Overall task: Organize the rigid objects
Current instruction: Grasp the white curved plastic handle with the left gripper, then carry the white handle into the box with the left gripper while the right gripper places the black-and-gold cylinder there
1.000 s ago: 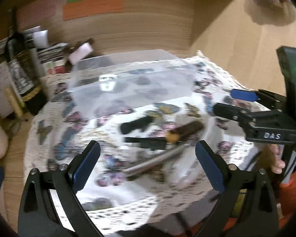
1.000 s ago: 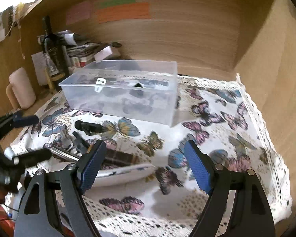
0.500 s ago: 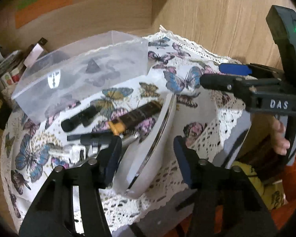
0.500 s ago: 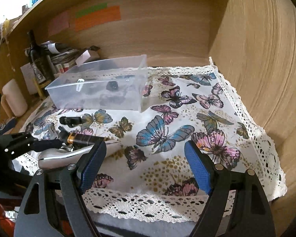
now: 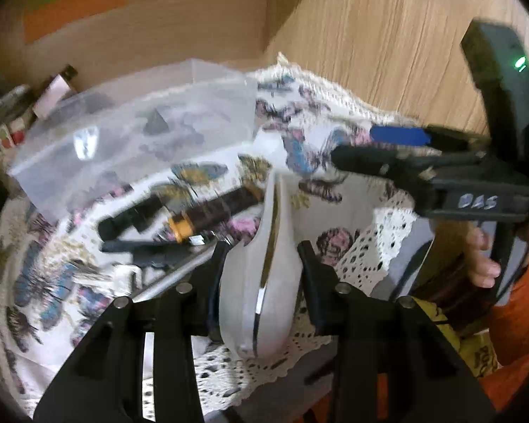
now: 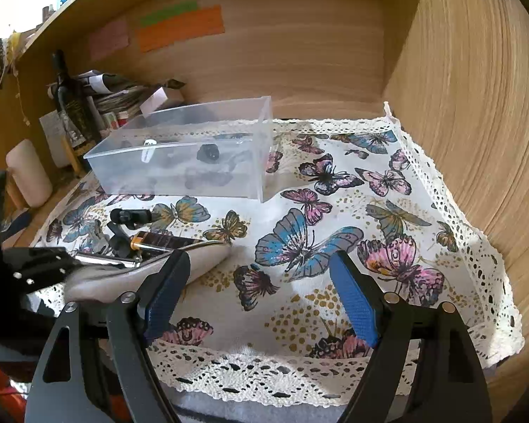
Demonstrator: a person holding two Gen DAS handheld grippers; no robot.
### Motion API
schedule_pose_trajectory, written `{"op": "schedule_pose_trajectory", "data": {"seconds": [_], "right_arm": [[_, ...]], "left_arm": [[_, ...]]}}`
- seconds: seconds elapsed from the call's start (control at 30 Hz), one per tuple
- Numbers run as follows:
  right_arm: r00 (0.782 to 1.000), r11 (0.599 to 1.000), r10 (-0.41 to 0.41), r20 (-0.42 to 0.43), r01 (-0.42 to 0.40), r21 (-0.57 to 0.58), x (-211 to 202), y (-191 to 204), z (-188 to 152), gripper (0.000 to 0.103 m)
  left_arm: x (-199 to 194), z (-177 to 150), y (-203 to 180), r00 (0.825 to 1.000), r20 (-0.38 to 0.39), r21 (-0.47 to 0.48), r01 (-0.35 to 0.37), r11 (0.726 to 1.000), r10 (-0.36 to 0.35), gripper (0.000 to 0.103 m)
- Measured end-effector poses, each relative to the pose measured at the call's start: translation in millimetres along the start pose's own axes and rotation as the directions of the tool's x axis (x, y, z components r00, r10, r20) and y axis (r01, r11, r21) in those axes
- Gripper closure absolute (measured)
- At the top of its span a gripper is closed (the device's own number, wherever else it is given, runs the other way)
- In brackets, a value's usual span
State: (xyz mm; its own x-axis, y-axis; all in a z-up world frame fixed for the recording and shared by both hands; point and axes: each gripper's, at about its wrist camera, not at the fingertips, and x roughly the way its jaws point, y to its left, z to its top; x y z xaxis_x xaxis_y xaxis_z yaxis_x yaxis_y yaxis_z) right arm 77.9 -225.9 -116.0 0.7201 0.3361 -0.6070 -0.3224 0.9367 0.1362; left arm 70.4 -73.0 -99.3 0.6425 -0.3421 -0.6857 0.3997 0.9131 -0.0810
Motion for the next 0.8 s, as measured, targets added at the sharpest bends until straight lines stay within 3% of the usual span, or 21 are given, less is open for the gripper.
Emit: {"op": "schedule_pose_trajectory", "data": {"seconds": [0.2,0.5,0.8], "right_arm": [[0.999,0.999,0.037,-0.009,-0.037,-0.009,7.2,6.5,5.9,0.024],[0.991,0.990,0.111,-0.069,-0.116,-0.085,35.0,38.4,20.5,0.024],[0.977,0.968,0.129,-0.171,-0.161,-0.193,77.9,85.8,30.0,0.024]], "left_arm": [[-35.9,16.3,19.6,0.994,0.107,-0.040,-0.031,0.999,0.035,0.066],[-67.7,38.5,69.6,0.978,0.190,-0.166,-0.050,0.985,0.082,0.066],[-84.6,35.1,113.7,0.967,0.189,-0.234,-0.124,0.964,0.170,0.066]]}}
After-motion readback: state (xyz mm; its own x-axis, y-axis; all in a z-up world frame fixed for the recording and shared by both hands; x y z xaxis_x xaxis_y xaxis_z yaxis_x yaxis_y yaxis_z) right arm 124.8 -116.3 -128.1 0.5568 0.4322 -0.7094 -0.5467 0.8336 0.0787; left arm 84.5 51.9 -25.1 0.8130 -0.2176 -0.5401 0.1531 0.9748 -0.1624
